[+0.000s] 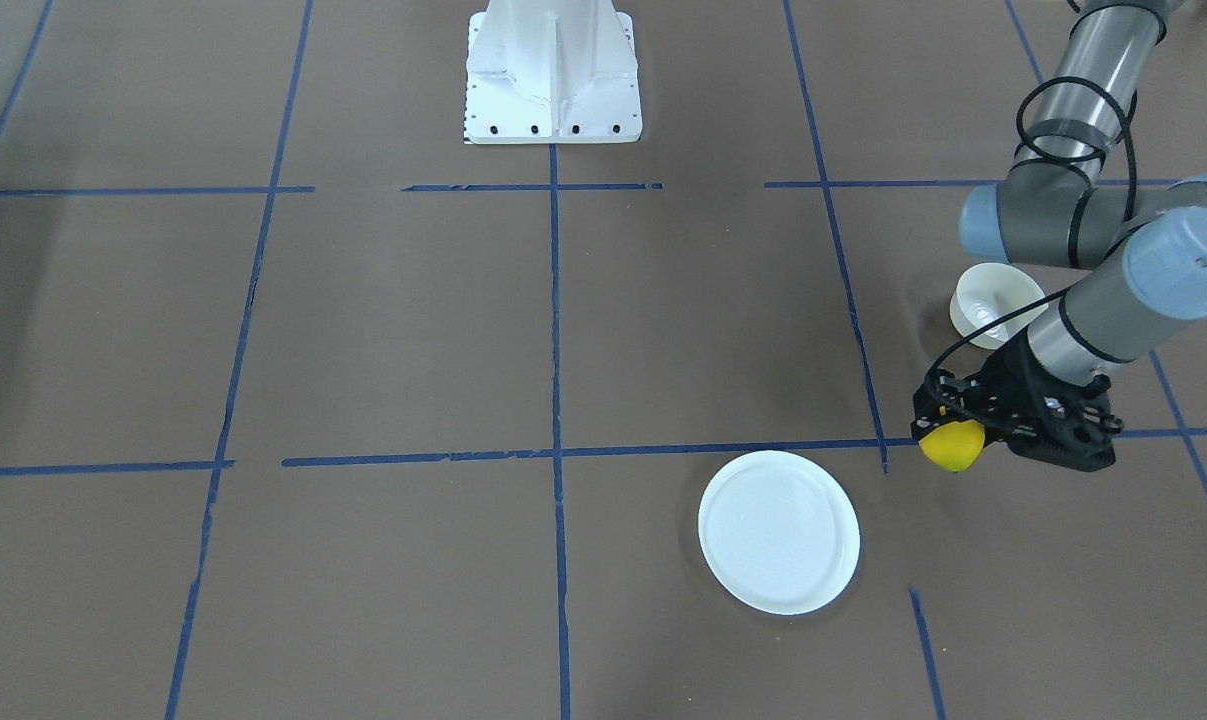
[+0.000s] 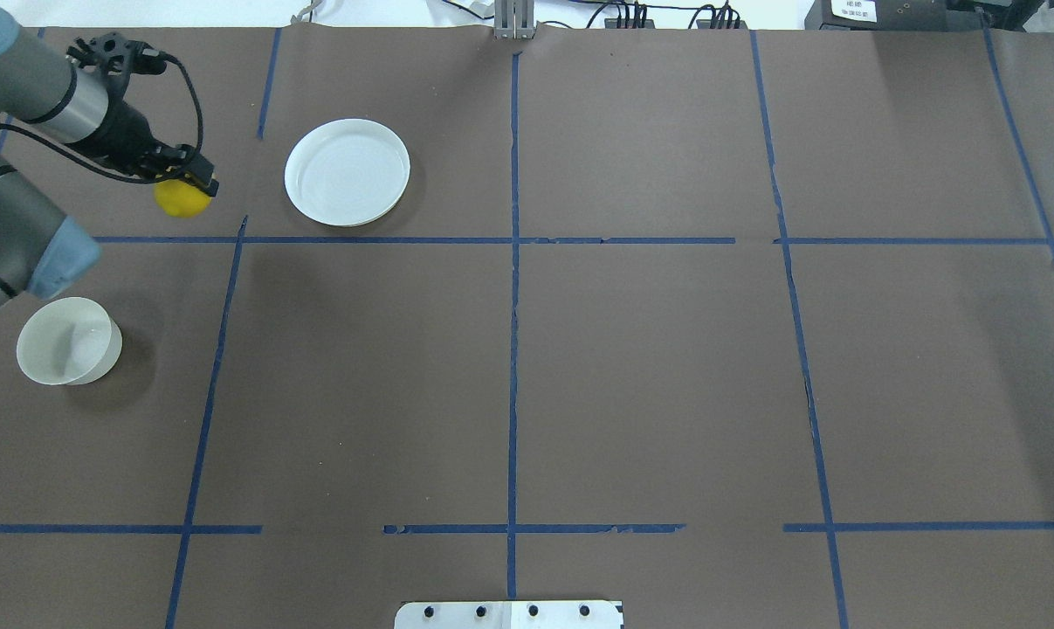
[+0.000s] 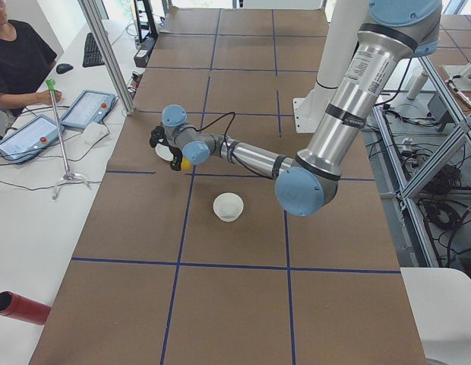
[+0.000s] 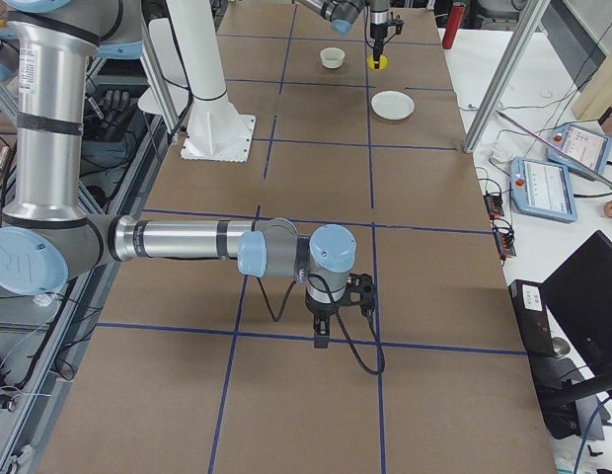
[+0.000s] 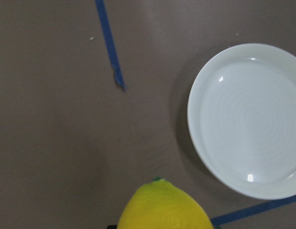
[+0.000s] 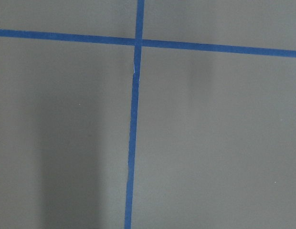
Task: Move lemon from plate to bowl
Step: 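Lift the lemon and carry it with the left gripper over the white bowl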
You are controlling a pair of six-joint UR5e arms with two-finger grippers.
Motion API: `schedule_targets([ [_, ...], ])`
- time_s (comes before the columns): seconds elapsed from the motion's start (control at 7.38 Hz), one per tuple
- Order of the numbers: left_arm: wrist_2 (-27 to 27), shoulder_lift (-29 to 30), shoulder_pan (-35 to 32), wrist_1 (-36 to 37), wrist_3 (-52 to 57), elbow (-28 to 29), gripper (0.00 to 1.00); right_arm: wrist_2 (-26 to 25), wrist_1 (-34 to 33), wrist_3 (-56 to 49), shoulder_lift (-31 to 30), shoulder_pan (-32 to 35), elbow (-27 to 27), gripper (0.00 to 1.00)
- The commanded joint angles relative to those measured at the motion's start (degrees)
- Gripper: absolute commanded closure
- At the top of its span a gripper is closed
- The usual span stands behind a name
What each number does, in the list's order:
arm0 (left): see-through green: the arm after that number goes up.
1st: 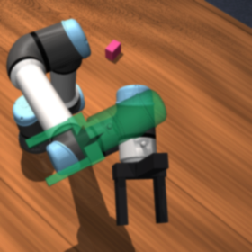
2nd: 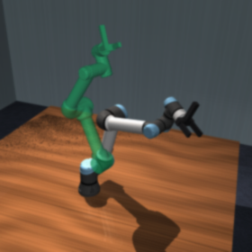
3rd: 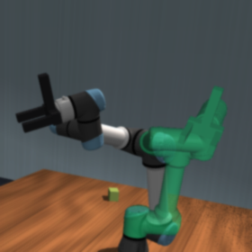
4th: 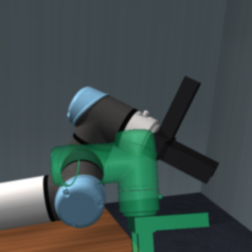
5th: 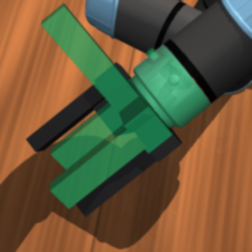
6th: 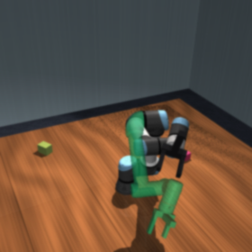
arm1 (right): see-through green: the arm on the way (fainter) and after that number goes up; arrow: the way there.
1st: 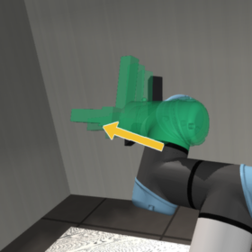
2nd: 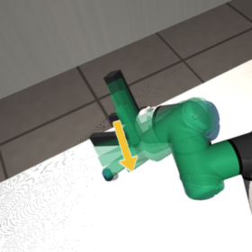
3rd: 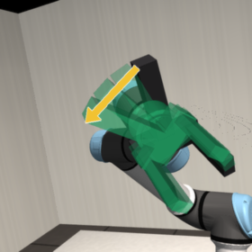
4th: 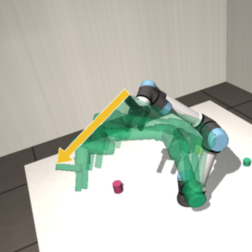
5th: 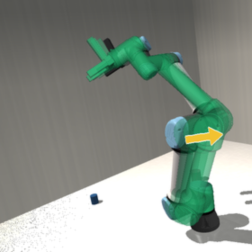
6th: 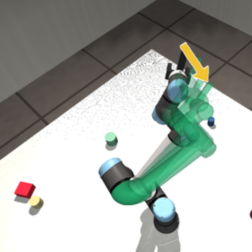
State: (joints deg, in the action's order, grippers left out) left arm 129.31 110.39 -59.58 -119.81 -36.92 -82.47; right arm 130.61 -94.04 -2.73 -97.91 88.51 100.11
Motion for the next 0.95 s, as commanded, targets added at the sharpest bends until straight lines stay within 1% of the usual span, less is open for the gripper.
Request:
schedule_targets([
  [0.0,-0.72,-11.55,-0.28,0.11,1.32,-8.11,1.00,0.00,0.00,0.00,0.00,0.00,0.00,0.00],
  [0.27,-0.81,-24.19,0.16,0.11,1.23,-17.93,1.00,0.00,0.00,0.00,0.00,0.00,0.00,0.00],
  [0.41,-0.73,-24.60,0.60,0.19,0.71,-18.25,1.00,0.00,0.00,0.00,0.00,0.00,0.00,0.00],
  [0.81,-0.72,-22.94,3.32,0.19,0.62,-16.67,1.00,0.00,0.00,0.00,0.00,0.00,0.00,0.00],
])
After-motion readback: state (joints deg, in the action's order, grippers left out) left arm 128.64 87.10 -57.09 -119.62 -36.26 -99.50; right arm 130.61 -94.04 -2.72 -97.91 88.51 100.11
